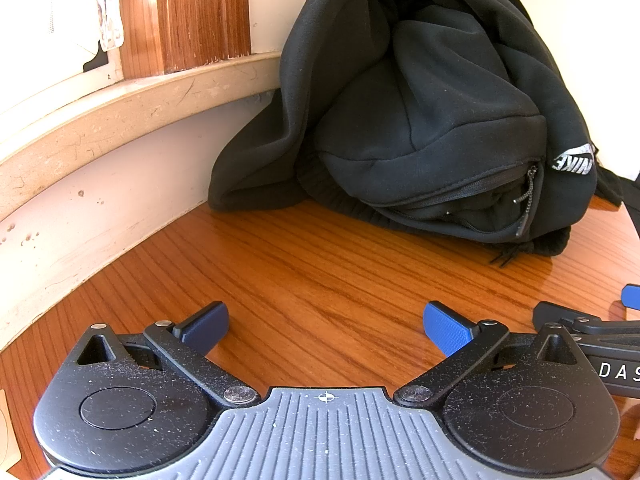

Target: Fold clothes

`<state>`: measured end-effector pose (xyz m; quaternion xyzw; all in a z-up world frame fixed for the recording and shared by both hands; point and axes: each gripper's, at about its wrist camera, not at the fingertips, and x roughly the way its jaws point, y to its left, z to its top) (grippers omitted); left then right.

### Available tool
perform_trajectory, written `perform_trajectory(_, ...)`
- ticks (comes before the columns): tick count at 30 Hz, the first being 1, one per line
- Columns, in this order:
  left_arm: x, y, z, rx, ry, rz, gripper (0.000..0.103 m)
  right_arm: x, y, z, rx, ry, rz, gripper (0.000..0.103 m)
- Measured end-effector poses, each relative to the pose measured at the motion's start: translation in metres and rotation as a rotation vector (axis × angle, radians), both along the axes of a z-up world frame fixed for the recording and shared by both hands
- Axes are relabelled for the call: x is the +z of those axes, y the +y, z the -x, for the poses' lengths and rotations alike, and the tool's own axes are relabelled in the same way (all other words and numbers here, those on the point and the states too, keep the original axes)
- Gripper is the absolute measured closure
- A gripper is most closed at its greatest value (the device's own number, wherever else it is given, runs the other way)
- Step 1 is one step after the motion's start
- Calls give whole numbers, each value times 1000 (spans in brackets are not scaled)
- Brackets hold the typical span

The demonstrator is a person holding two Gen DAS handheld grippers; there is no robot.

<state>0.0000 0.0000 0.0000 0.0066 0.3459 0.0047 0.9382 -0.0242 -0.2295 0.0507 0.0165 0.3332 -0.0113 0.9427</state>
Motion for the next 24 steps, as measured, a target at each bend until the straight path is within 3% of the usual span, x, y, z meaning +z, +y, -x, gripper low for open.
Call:
perform_trajectory(18, 0, 1, 1, 1, -1, 0, 0, 0, -1, -1, 4, 0, -2, 0)
perform_trajectory(21, 1, 5, 5, -22, -8, 16, 0, 1, -7, -2, 92, -10, -12, 0)
perform_trajectory(24, 11, 11, 16, -78, -76, 79, 0, 12, -20, 0, 305, -75, -61, 0)
